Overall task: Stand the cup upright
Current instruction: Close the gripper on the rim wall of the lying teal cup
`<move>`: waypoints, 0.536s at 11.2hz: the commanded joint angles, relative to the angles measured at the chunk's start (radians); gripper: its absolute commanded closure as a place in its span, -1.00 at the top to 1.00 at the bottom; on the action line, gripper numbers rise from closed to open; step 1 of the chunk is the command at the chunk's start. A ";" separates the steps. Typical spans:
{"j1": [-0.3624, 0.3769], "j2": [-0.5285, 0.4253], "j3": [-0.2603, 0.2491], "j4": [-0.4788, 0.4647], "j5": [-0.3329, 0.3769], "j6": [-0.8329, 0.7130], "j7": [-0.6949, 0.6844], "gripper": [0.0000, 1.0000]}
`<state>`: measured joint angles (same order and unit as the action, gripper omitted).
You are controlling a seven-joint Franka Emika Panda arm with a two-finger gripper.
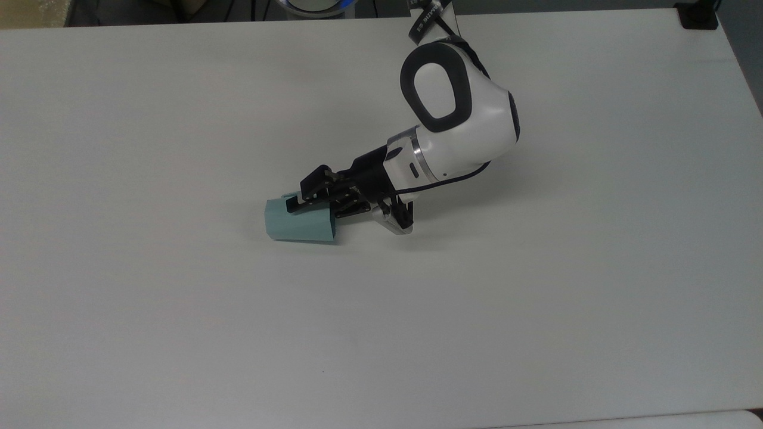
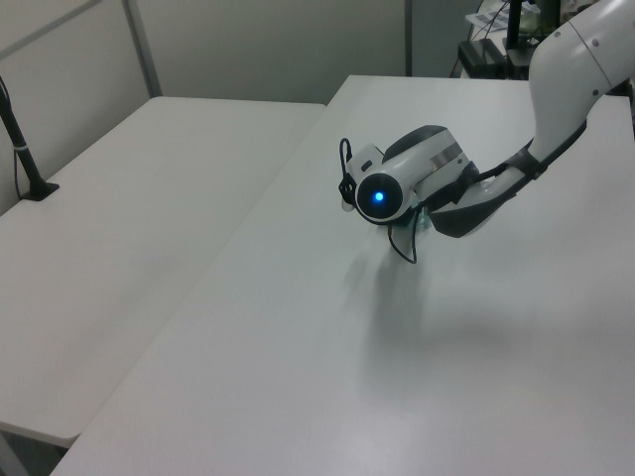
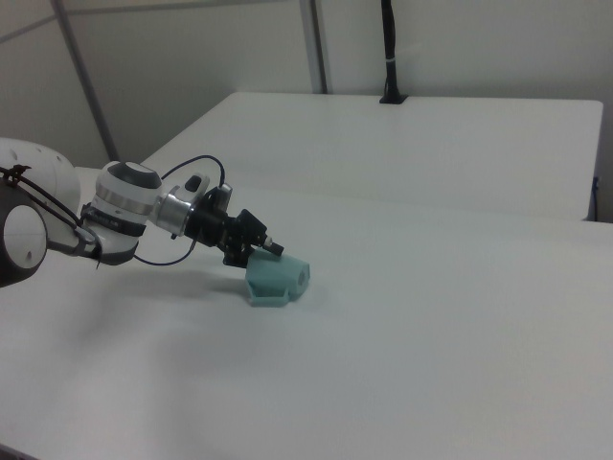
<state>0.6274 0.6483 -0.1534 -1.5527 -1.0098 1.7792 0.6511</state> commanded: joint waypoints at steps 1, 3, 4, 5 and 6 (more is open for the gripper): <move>-0.011 -0.009 0.006 -0.015 -0.010 0.022 0.013 -1.00; -0.009 -0.009 0.006 -0.039 -0.007 0.020 0.013 -1.00; -0.009 -0.009 0.006 -0.038 -0.001 0.020 0.015 -1.00; -0.009 -0.015 0.006 -0.037 0.003 0.017 0.016 -1.00; -0.009 -0.035 0.006 -0.032 0.016 0.014 0.016 -1.00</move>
<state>0.6272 0.6449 -0.1555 -1.5558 -1.0230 1.7736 0.6507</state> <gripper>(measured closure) 0.894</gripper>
